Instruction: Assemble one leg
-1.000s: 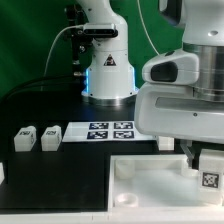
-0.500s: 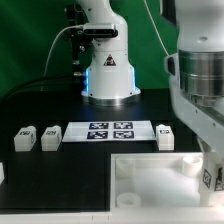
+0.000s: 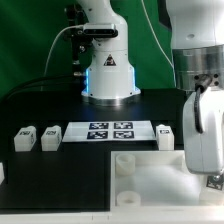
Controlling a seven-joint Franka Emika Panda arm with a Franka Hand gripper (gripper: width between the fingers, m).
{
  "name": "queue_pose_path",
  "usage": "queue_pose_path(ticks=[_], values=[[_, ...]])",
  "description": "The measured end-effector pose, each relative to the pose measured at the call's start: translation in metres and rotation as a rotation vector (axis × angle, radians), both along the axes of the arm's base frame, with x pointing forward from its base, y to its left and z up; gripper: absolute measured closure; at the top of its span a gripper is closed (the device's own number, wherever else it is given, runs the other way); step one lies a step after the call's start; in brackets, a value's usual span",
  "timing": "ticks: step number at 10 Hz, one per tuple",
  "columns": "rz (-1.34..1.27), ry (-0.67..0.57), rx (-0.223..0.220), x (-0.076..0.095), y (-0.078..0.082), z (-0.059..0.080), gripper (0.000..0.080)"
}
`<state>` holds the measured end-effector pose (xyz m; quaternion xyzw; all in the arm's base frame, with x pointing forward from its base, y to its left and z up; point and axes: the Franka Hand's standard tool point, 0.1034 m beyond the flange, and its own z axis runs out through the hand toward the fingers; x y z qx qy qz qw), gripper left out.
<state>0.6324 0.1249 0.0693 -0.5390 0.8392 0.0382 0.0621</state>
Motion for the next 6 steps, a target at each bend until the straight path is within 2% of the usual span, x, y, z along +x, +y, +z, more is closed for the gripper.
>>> queue_pose_path(ticks=[2, 3, 4, 5, 6], values=[[0.038, -0.004, -0.003, -0.0003, 0.0, -0.0006, 0.0257], [0.094, -0.012, -0.009, -0.0009, 0.0004, -0.0013, 0.0257], [0.174, -0.028, -0.029, -0.005, 0.0028, -0.0045, 0.0172], [0.266, -0.029, -0.03, -0.0078, 0.0073, -0.0028, 0.0156], [0.454, -0.048, -0.056, -0.0068, 0.0092, -0.0008, 0.0156]])
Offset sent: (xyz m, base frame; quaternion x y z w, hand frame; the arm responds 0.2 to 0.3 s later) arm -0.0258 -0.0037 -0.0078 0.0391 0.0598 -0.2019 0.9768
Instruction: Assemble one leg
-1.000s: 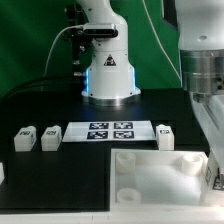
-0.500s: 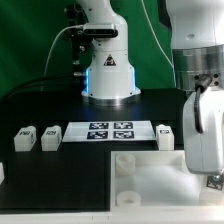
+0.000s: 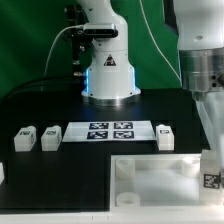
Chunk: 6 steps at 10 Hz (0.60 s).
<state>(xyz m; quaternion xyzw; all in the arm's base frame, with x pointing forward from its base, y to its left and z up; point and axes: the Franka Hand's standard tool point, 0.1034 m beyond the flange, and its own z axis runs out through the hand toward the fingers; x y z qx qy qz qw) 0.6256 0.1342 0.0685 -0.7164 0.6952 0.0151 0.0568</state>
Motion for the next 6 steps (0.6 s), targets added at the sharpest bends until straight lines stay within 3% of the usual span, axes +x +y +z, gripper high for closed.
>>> queue_pose_path(ticks=[4, 6], values=[[0.426, -0.042, -0.039, 0.001, -0.006, -0.002, 0.015], [0.874, -0.073, -0.118, 0.007, -0.02, 0.001, 0.015]])
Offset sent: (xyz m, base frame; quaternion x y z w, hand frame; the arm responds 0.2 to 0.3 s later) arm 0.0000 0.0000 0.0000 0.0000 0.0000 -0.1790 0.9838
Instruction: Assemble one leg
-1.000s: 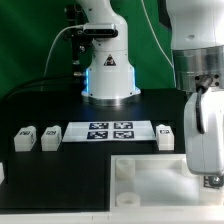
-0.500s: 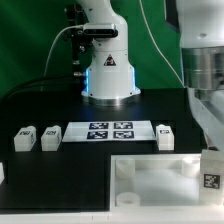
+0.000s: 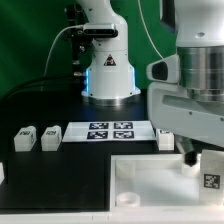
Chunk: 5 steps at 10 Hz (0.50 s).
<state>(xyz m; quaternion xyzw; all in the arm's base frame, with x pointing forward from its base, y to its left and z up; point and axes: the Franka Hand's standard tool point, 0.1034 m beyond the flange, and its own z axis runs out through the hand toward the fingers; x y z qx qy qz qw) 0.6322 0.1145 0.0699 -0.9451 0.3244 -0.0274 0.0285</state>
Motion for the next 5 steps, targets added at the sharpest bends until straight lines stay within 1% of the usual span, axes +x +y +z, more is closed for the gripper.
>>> queue_pose_path(ticks=[2, 4, 5], values=[[0.278, -0.01, -0.037, 0.0009, -0.0008, 0.0005, 0.015], [0.266, -0.009, -0.035, 0.0005, -0.0011, -0.0004, 0.015], [0.224, -0.007, -0.03, 0.0002, -0.0007, -0.0008, 0.0278]])
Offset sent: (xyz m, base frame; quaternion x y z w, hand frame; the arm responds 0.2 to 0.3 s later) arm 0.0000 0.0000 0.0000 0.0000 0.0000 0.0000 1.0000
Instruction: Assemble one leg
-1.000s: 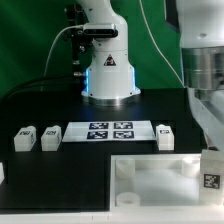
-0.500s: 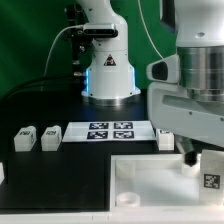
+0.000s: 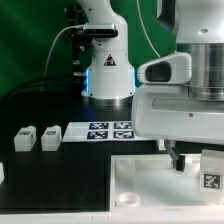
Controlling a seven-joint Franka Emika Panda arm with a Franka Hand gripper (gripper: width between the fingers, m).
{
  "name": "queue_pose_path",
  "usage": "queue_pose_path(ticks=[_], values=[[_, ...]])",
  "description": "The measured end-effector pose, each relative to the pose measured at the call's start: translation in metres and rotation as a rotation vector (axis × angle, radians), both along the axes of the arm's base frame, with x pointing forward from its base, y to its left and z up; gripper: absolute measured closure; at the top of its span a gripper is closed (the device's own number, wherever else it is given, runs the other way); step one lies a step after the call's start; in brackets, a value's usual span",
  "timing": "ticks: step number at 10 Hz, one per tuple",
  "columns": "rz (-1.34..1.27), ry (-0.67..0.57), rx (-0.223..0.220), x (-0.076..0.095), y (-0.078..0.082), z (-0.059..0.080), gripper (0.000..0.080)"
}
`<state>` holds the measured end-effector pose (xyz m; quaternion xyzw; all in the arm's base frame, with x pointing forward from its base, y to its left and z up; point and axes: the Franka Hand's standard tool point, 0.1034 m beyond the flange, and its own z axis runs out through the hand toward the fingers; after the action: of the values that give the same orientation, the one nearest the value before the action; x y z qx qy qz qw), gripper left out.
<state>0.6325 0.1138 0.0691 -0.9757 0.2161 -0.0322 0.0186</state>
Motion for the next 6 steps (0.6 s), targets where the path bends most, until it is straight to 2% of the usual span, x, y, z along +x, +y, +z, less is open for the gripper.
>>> queue_pose_path(ticks=[1, 2, 3, 5, 6], values=[[-0.13, 0.004, 0.011, -0.0002, 0.0005, -0.0004, 0.0278], [-0.209, 0.006, 0.018, -0.0003, 0.0007, -0.0006, 0.0415], [-0.333, 0.009, 0.026, -0.0005, 0.0012, -0.0008, 0.0509], [-0.504, 0.014, 0.04, -0.0001, 0.0001, -0.0011, 0.0509], [-0.694, 0.025, 0.054, 0.0017, -0.0024, -0.0016, 0.0509]])
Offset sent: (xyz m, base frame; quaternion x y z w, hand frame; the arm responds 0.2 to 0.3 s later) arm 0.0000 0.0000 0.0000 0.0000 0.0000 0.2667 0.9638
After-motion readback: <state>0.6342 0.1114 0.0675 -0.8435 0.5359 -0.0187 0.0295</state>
